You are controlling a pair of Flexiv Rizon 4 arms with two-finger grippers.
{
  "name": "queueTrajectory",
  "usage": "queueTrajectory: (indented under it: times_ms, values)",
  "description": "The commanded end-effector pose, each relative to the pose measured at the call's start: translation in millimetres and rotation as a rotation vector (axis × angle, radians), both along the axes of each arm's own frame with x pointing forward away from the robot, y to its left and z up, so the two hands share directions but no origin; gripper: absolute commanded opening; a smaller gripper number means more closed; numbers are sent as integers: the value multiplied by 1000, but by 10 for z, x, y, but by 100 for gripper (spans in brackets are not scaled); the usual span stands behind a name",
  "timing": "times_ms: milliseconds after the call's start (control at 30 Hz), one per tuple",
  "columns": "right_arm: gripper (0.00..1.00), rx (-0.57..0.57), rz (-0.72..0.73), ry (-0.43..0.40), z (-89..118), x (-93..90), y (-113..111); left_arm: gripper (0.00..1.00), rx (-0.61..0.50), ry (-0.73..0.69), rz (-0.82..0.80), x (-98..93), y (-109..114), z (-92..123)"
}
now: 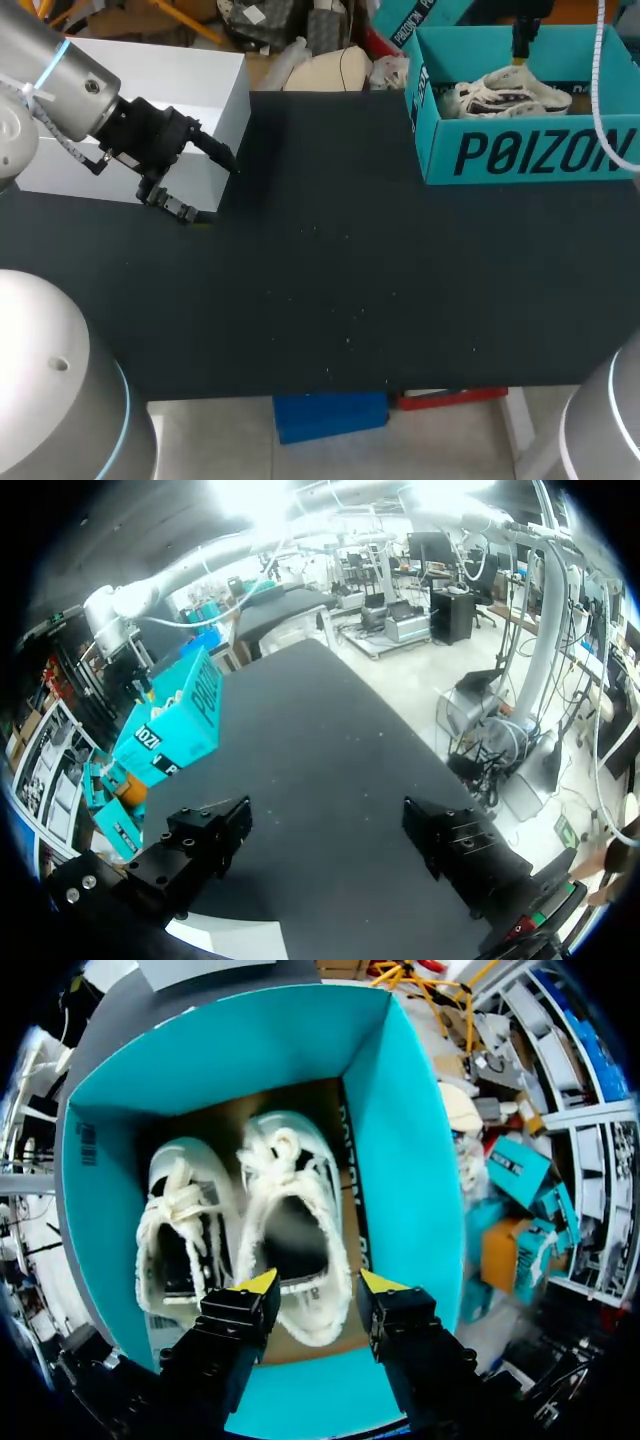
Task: Take the shoe out of the shoebox, open the shoe tongue, remove and reinsert the insole, then place the shoe into the shoebox
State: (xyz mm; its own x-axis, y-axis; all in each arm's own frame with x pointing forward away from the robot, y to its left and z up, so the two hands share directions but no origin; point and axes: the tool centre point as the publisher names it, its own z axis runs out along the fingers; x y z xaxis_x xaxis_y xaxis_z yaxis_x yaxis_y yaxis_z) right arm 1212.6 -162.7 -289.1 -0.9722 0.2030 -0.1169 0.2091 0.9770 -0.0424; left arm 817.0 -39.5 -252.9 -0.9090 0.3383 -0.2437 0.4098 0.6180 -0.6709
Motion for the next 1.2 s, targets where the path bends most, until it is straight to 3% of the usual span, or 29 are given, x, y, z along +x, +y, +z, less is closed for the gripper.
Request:
queueTrajectory:
  times_ms: [33,167,400,567,700,967,1200]
  values:
    - [50,-55,-34,-65,994,-841,399,100,2,-3,2,-6,-4,-3]
    - [69,-86,-77,-77,1212,-1232,755,100,2,-3,2,-6,-4,-3]
    - [91,-77,-149,-53,1380,-1937,1506,100,2,-3,2,-6,-4,-3]
    - [90,-57,-230,-43,1344,-2473,1969,100,2,-3,2,-6,-4,-3]
    - [87,-48,-297,-46,1287,-2803,2209,100,2,-3,2,-6,-4,-3]
    - [90,-8,-401,-46,1010,-3229,2620,100,2,-3,2,-6,-4,-3]
    - [91,47,-473,-20,707,-3480,2887,100,2,-3,2,-6,-4,-3]
